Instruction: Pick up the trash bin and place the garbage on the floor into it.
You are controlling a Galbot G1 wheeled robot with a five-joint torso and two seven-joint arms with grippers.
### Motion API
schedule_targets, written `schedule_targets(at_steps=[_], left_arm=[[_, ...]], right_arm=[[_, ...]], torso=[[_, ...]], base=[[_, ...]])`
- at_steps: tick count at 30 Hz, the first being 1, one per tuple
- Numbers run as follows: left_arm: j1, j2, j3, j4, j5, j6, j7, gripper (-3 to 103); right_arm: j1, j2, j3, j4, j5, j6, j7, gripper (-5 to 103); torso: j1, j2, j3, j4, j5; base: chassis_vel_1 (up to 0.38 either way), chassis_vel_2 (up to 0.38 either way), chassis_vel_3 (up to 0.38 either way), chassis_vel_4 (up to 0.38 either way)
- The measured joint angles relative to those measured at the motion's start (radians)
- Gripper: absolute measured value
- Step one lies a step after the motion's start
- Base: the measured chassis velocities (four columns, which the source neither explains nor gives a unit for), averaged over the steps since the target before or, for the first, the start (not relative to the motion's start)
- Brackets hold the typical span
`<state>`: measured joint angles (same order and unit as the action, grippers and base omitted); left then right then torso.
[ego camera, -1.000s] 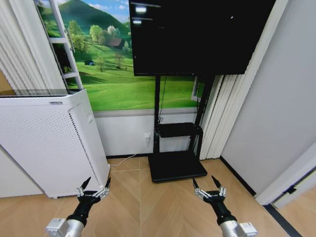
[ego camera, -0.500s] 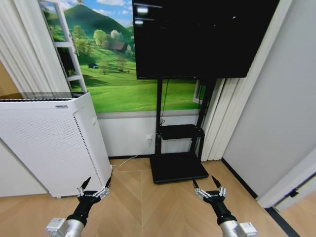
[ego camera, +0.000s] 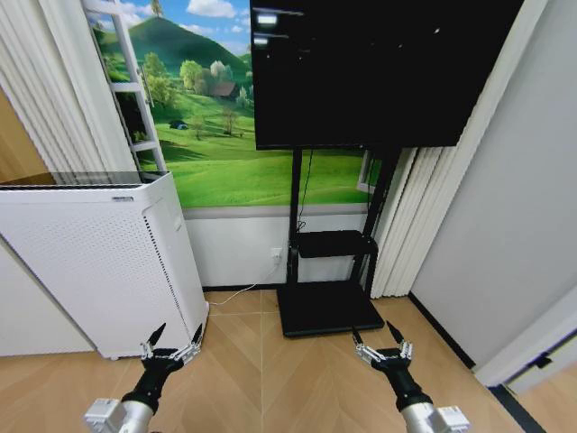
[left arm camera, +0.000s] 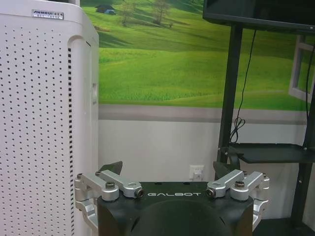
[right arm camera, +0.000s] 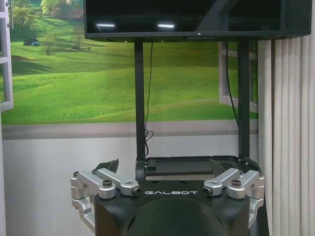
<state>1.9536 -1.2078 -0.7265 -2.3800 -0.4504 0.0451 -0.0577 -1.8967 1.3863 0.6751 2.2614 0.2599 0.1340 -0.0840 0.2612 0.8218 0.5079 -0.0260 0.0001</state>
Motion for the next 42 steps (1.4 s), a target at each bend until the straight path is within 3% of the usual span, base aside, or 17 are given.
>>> schedule_targets(at_steps=[5,27,42], left_arm=[[0.0,0.0,0.0,0.0,0.0,0.0,0.0,100],[0.0,0.0,0.0,0.0,0.0,0.0,0.0,100],[0.0,0.0,0.0,0.0,0.0,0.0,0.0,100]], right_arm=[[0.0,0.0,0.0,0.0,0.0,0.0,0.0,100],[0.0,0.0,0.0,0.0,0.0,0.0,0.0,100],[0.0,0.0,0.0,0.0,0.0,0.0,0.0,100]], torso=[[0.006,0.015,0.008,0.0,-0.0001],[0.004,0.009,0.005,0.0001,-0.0001],[0.002,0.006,0.003,0.0002,-0.0008]], base=[[0.1,0.097,-0.116,-0.13],[0.032,0.021,-0.028,-0.019],[0.166,-0.152,-0.176,0.168]])
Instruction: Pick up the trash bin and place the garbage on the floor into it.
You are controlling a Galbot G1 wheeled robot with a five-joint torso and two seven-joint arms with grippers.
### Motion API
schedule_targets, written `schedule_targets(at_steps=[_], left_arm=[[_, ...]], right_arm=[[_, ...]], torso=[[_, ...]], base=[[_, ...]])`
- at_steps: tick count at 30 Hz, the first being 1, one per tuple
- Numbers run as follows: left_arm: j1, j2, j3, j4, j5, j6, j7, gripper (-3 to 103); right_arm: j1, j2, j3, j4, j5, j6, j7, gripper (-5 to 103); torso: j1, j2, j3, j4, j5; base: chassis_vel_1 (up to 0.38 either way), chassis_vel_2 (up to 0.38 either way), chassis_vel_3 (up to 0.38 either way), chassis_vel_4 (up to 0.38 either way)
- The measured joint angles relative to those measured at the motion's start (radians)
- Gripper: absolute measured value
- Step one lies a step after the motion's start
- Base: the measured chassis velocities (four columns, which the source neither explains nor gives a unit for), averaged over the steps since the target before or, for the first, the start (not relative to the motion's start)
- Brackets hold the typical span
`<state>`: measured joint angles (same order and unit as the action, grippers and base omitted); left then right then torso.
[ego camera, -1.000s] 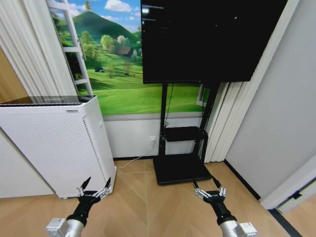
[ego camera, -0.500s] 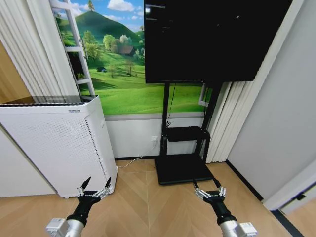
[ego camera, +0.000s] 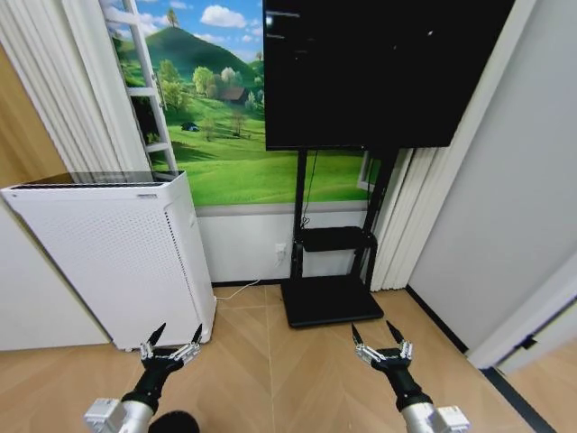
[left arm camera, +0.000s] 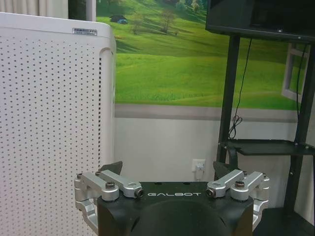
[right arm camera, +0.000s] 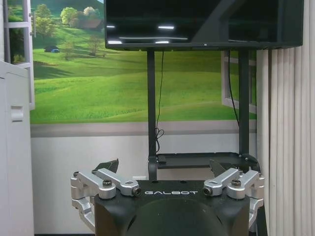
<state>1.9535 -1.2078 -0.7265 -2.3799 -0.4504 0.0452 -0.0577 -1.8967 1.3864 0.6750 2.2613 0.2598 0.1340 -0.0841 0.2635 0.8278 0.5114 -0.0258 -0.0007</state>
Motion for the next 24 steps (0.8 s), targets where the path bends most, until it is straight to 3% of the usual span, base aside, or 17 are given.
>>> schedule_targets(at_steps=[10,14,17,18,21,22,23,24], left_arm=[[0.0,0.0,0.0,0.0,0.0,0.0,0.0,100],[0.0,0.0,0.0,0.0,0.0,0.0,0.0,100],[0.0,0.0,0.0,0.0,0.0,0.0,0.0,100],[0.0,0.0,0.0,0.0,0.0,0.0,0.0,100],[0.0,0.0,0.0,0.0,0.0,0.0,0.0,100],[0.0,0.0,0.0,0.0,0.0,0.0,0.0,100],[0.0,0.0,0.0,0.0,0.0,0.0,0.0,100],[0.0,0.0,0.0,0.0,0.0,0.0,0.0,100]], right_arm=[[0.0,0.0,0.0,0.0,0.0,0.0,0.0,100],[0.0,0.0,0.0,0.0,0.0,0.0,0.0,100],[0.0,0.0,0.0,0.0,0.0,0.0,0.0,100],[0.0,0.0,0.0,0.0,0.0,0.0,0.0,100],[0.0,0.0,0.0,0.0,0.0,0.0,0.0,100],[0.0,0.0,0.0,0.0,0.0,0.0,0.0,100],[0.0,0.0,0.0,0.0,0.0,0.0,0.0,100],[0.0,0.0,0.0,0.0,0.0,0.0,0.0,100]], torso=[[0.0,-0.001,0.0,-0.0003,0.0013],[-0.001,-0.001,-0.001,0.0,-0.0003],[-0.001,-0.001,-0.001,-0.0003,0.0016],[-0.001,-0.001,-0.001,0.0,0.0],[-0.001,-0.002,-0.001,-0.0005,0.0021],[-0.001,-0.002,-0.001,-0.0001,0.0017],[-0.001,-0.002,-0.001,-0.0001,-0.0012],[-0.001,-0.002,-0.001,0.0,-0.0001]], base=[[0.31,-0.299,-0.312,0.308],[0.372,-0.377,-0.368,0.379],[0.37,-0.364,-0.384,0.369],[0.345,-0.373,-0.39,0.36],[0.354,-0.346,-0.334,0.338],[0.379,-0.343,-0.348,0.352],[0.32,-0.389,-0.348,0.369],[0.32,-0.346,-0.344,0.369]])
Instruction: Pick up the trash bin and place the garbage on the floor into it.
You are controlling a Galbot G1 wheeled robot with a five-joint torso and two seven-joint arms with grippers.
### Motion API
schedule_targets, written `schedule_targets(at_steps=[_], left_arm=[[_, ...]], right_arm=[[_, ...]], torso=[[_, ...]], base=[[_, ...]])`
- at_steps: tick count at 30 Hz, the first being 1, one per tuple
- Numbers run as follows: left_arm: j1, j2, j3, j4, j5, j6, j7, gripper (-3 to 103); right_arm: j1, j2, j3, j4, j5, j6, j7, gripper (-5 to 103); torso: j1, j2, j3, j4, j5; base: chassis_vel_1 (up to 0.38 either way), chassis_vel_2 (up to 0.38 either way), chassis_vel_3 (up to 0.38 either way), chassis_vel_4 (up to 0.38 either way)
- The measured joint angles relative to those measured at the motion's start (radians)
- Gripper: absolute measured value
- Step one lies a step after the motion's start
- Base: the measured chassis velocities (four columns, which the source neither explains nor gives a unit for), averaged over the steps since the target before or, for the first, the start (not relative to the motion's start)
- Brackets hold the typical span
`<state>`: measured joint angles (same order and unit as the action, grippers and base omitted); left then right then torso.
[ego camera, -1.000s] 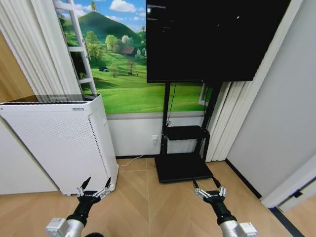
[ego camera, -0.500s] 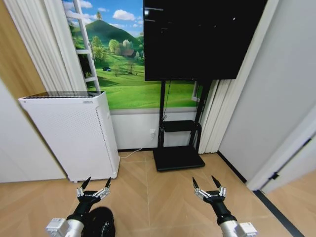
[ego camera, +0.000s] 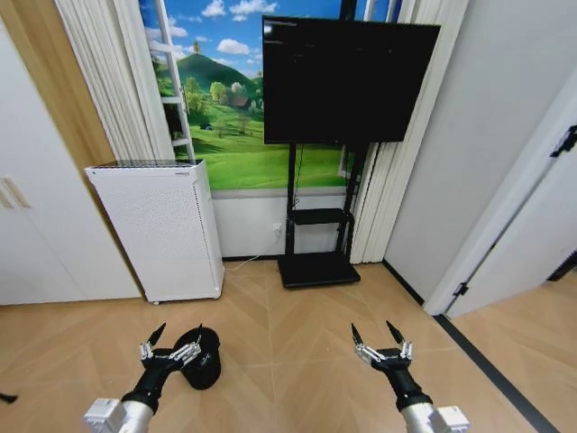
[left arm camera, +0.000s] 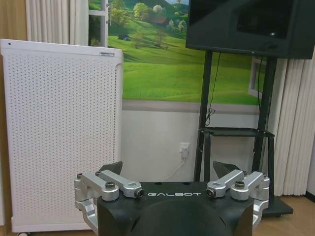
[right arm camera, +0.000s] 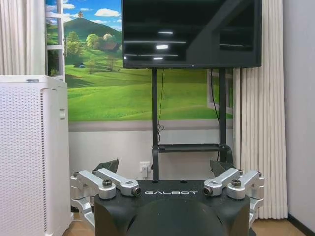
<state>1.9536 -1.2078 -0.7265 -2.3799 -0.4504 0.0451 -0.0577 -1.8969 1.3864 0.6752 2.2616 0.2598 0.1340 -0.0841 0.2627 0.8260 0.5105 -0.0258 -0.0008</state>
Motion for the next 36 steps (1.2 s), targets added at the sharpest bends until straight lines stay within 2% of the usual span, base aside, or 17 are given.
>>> schedule_targets(at_steps=[1,3,4,6,7,9,10,12,14,15,17,18,20,21,24,30,36], left_arm=[[0.0,0.0,0.0,0.0,0.0,0.0,0.0,100],[0.0,0.0,0.0,0.0,0.0,0.0,0.0,100],[0.0,0.0,0.0,0.0,0.0,0.0,0.0,100],[0.0,0.0,0.0,0.0,0.0,0.0,0.0,100],[0.0,0.0,0.0,0.0,0.0,0.0,0.0,100],[0.0,0.0,0.0,0.0,0.0,0.0,0.0,100],[0.0,0.0,0.0,0.0,0.0,0.0,0.0,100],[0.0,0.0,0.0,0.0,0.0,0.0,0.0,100],[0.0,0.0,0.0,0.0,0.0,0.0,0.0,100],[0.0,0.0,0.0,0.0,0.0,0.0,0.0,100],[0.0,0.0,0.0,0.0,0.0,0.0,0.0,100],[0.0,0.0,0.0,-0.001,0.0,0.0,0.0,100],[0.0,0.0,0.0,0.0,0.0,0.0,0.0,100],[0.0,0.0,0.0,0.0,0.0,0.0,0.0,100],[0.0,0.0,0.0,0.0,0.0,0.0,0.0,100],[0.0,0.0,0.0,0.0,0.0,0.0,0.0,100],[0.0,0.0,0.0,0.0,0.0,0.0,0.0,100]], right_arm=[[0.0,0.0,0.0,0.0,0.0,0.0,0.0,100],[0.0,0.0,0.0,0.0,0.0,0.0,0.0,100],[0.0,0.0,0.0,0.0,0.0,0.0,0.0,100],[0.0,0.0,0.0,0.0,0.0,0.0,0.0,100],[0.0,0.0,0.0,0.0,0.0,0.0,0.0,100],[0.0,0.0,0.0,0.0,0.0,0.0,0.0,100],[0.0,0.0,0.0,0.0,0.0,0.0,0.0,100],[0.0,0.0,0.0,0.0,0.0,0.0,0.0,100],[0.0,0.0,0.0,0.0,0.0,0.0,0.0,100],[0.0,0.0,0.0,0.0,0.0,0.0,0.0,100],[0.0,0.0,0.0,0.0,0.0,0.0,0.0,100],[0.0,0.0,0.0,0.0,0.0,0.0,0.0,100],[0.0,0.0,0.0,0.0,0.0,0.0,0.0,100],[0.0,0.0,0.0,0.0,0.0,0.0,0.0,100],[-0.001,0.0,0.0,0.0,0.0,0.0,0.0,100],[-0.001,0.0,0.0,0.0,0.0,0.0,0.0,100],[0.001,0.0,0.0,0.0,0.0,0.0,0.0,100]], torso=[[0.0,0.0,0.0,0.0,0.002],[0.0,0.0,0.0,-0.0003,0.0022],[0.0,0.0,0.0,-0.0001,-0.0012],[0.0,0.0,0.0,-0.0002,-0.0016],[0.0,0.0,0.0,-0.0002,0.0026],[0.0,0.0,0.0,-0.0002,0.0023],[0.0,0.0,0.0,-0.0001,-0.0008],[0.0,0.0,0.0,0.0,0.002],[0.0,0.0,0.0,0.0,0.002],[0.0,0.0,0.0,-0.0003,-0.0013],[0.0,0.0,0.0,0.0001,0.0001],[0.0,0.0,0.0,-0.0001,0.0026],[0.0,0.0,0.0,-0.0004,0.0011],[-0.001,0.0,-0.001,0.0005,-0.0008],[-0.001,0.0,-0.001,0.0,0.0014],[-0.001,0.0,0.0,-0.0008,0.001],[0.001,-0.001,0.0,0.0002,0.001]], base=[[0.356,-0.346,-0.344,0.324],[0.356,-0.34,-0.353,0.324],[0.325,-0.334,-0.33,0.342],[0.372,-0.384,-0.33,0.342],[0.371,-0.331,-0.374,0.351],[0.371,-0.331,-0.384,0.339],[0.33,-0.403,-0.384,0.366],[0.386,-0.335,-0.35,0.354],[0.368,-0.333,-0.379,0.348],[0.323,-0.378,-0.368,0.354],[0.323,-0.324,-0.36,0.357],[0.397,-0.324,-0.36,0.313],[0.276,-0.264,-0.331,0.291],[0.276,-0.166,-0.275,0.291],[0.13,-0.133,-0.205,0.185],[-0.033,-0.031,-0.051,0.049],[-0.036,0.03,0.07,-0.032]])
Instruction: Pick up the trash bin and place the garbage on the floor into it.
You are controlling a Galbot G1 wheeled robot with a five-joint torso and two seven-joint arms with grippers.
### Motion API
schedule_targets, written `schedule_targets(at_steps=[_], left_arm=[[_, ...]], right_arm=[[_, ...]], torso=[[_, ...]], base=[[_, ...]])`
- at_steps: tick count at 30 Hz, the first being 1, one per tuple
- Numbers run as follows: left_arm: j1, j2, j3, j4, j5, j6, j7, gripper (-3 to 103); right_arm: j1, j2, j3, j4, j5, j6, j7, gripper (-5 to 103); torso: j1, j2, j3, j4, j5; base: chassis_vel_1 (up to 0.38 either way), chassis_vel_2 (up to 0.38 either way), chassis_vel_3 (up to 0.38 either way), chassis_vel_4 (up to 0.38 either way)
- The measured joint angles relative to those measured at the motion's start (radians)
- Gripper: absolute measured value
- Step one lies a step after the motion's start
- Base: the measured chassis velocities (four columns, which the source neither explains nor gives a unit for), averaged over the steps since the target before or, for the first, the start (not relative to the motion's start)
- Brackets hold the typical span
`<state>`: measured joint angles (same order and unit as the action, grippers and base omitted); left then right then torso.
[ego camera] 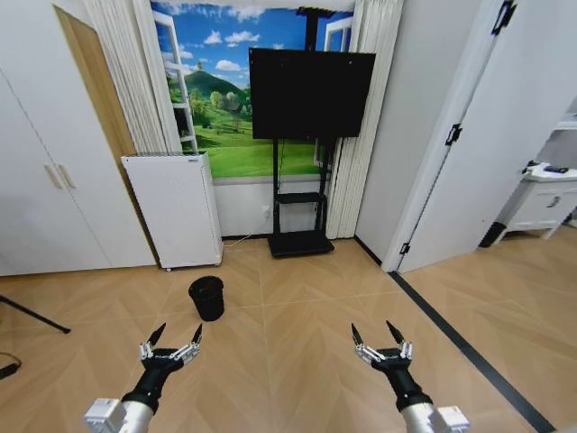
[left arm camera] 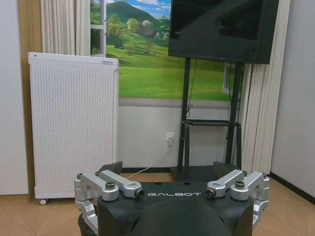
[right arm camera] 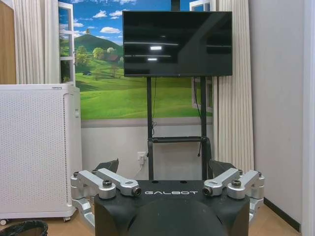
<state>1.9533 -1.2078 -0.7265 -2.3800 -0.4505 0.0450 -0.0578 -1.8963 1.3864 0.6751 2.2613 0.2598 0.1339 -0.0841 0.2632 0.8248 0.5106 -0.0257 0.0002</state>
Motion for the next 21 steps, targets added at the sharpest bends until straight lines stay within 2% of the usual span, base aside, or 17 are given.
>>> schedule_targets(at_steps=[21], left_arm=[[0.0,0.0,0.0,0.0,0.0,0.0,0.0,100]], right_arm=[[0.0,0.0,0.0,0.0,0.0,0.0,0.0,100]], torso=[[-0.001,0.0,0.0,-0.0003,-0.0002]], base=[[0.0,0.0,0.0,0.0]])
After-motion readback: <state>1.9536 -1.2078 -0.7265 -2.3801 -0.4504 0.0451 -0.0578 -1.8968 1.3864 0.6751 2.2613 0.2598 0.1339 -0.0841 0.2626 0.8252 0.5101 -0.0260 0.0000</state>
